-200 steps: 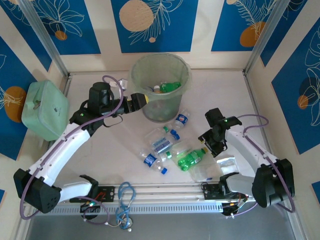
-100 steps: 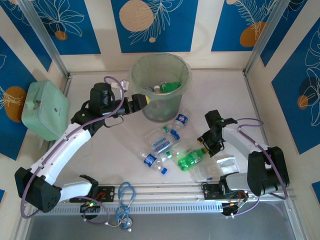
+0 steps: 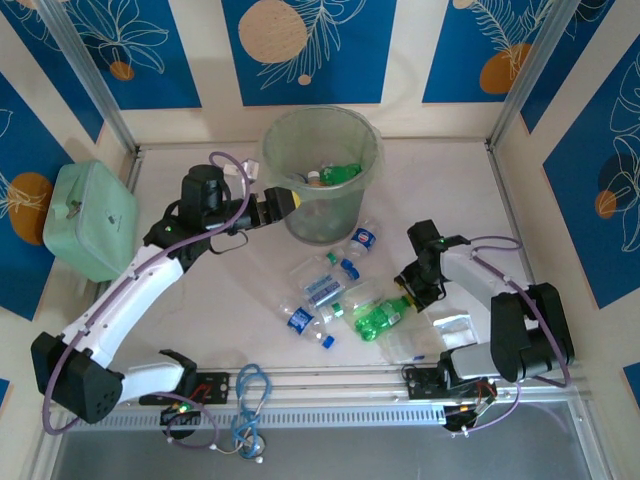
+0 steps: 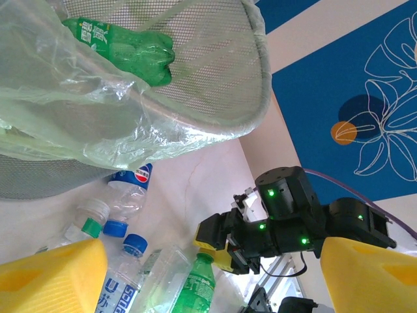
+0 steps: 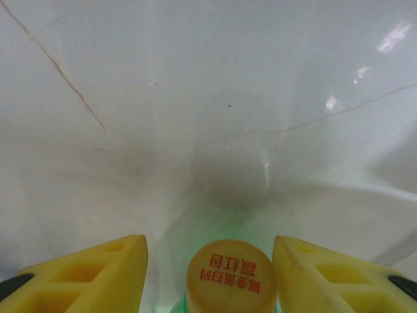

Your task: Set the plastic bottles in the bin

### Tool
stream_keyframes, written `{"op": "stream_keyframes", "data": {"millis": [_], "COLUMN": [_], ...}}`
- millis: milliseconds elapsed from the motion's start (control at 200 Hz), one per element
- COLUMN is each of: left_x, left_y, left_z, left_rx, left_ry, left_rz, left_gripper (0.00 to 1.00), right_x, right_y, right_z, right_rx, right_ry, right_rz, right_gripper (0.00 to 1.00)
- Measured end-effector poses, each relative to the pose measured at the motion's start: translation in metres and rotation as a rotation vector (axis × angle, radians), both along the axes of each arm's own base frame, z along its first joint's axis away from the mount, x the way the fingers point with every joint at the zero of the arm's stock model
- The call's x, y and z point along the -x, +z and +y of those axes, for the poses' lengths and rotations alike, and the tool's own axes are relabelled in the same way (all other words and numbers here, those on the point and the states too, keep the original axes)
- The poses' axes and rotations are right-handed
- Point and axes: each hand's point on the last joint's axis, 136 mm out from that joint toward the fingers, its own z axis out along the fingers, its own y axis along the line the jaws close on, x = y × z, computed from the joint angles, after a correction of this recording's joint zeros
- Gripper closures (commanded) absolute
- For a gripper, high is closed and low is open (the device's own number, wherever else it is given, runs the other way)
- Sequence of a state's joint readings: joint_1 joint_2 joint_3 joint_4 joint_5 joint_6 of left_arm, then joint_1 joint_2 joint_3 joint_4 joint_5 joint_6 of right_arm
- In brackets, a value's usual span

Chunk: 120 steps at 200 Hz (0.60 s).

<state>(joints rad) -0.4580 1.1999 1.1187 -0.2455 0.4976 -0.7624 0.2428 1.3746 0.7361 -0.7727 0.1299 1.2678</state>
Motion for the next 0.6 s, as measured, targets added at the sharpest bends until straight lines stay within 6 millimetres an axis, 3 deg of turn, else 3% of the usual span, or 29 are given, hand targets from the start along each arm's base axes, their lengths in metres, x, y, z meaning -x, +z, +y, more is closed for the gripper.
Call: {"op": "stream_keyframes", "data": {"millis": [600], "left_x": [-0.0002], "left_y": [-0.0010], "left_z": [-0.0001], "left_rx": [-0.004], "left_ry": [-0.001], "left_rz": [0.000], "left_gripper": [0.13], "right_x": [-0.0002], "right_y": [0.0003], "right_z": [0.0021], "right_rx": [-0.005], "right_ry": [0.017], "right_rz": [-0.004], "right_gripper": [0.77]}}
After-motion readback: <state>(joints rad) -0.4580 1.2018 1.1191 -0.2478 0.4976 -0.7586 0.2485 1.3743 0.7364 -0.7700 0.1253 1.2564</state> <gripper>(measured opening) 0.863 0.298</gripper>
